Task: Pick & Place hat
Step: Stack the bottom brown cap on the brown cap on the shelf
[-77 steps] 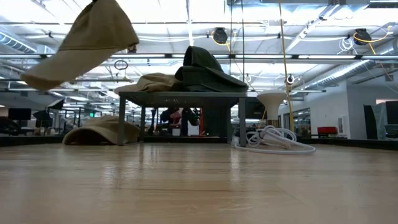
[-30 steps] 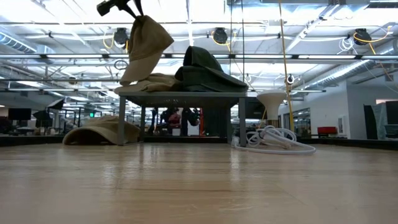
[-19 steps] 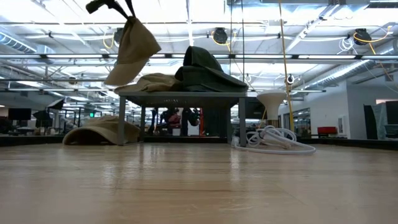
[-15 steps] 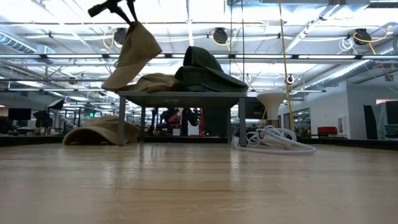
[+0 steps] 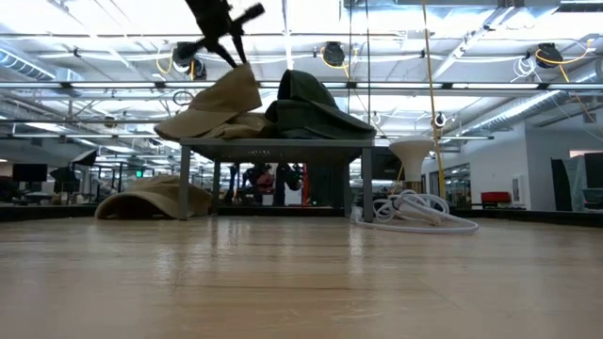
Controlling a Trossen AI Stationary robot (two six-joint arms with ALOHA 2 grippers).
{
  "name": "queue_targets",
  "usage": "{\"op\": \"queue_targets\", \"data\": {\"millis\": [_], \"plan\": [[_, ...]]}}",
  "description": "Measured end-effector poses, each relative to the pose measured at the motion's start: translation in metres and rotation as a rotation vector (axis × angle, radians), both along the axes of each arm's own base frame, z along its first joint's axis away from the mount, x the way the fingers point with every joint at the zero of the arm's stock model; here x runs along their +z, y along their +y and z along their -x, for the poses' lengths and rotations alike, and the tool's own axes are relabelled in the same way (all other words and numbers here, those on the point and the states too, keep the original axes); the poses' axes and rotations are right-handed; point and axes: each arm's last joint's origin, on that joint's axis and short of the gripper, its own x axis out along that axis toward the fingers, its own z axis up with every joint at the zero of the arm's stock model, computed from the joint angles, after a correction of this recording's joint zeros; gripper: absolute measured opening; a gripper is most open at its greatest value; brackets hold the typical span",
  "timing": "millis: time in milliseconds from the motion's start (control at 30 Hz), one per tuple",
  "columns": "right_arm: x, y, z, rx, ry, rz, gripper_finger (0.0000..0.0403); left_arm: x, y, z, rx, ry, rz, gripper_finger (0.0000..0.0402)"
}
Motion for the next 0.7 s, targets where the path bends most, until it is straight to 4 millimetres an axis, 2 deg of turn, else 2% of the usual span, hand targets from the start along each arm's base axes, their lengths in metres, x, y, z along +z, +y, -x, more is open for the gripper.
{"op": "queue_targets", "data": {"millis": [267,467,700], "plan": [[0.000,0.000,0.000,0.000,0.000,0.000,0.0251,-0.038,0.016,-0.034,-0.018,0.064,0.098,0.0045],[0.000,0.000,0.000,0.000,0.000,0.000,0.0251,-0.036,0.018,-0.045,-0.067,-0.025,0.091,0.0045],[0.000,0.000,0.000,0.000,0.000,0.000,0.0251,-0.039,0.014,-0.044,-0.104,-0.016,0.159,0.0045]]}}
